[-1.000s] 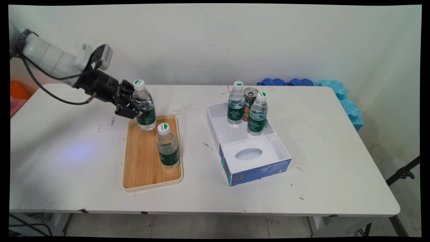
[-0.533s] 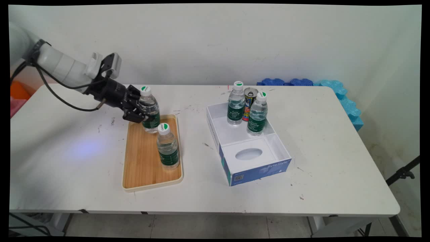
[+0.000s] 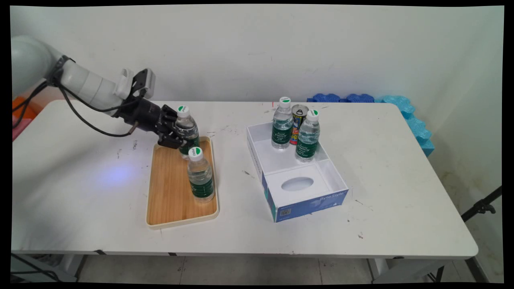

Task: Place the picked object on the tray

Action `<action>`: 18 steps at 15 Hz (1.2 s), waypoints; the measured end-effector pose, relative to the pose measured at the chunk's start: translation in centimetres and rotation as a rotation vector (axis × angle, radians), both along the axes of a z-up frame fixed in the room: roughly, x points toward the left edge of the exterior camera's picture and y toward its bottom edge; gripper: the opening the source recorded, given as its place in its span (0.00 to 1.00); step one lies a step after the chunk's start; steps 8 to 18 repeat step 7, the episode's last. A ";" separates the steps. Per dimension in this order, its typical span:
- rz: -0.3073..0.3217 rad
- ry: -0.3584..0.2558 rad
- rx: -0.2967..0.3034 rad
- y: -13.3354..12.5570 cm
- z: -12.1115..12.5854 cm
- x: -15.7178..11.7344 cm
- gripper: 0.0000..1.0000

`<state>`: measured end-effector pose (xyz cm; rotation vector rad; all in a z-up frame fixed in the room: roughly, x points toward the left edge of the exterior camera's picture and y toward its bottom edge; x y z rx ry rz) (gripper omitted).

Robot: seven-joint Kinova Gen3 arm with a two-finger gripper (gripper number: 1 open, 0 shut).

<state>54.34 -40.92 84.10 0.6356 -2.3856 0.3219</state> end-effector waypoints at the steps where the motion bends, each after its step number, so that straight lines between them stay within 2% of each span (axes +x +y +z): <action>1: 0.003 0.002 0.000 -0.1 -0.2 -0.1 0.00; 3: 0.007 0.004 -0.001 -0.2 -0.6 -0.3 0.00; 4: 0.009 0.005 -0.002 -0.2 -0.7 -0.4 1.00; 18: 0.015 0.004 0.002 0.2 -0.9 -0.4 1.00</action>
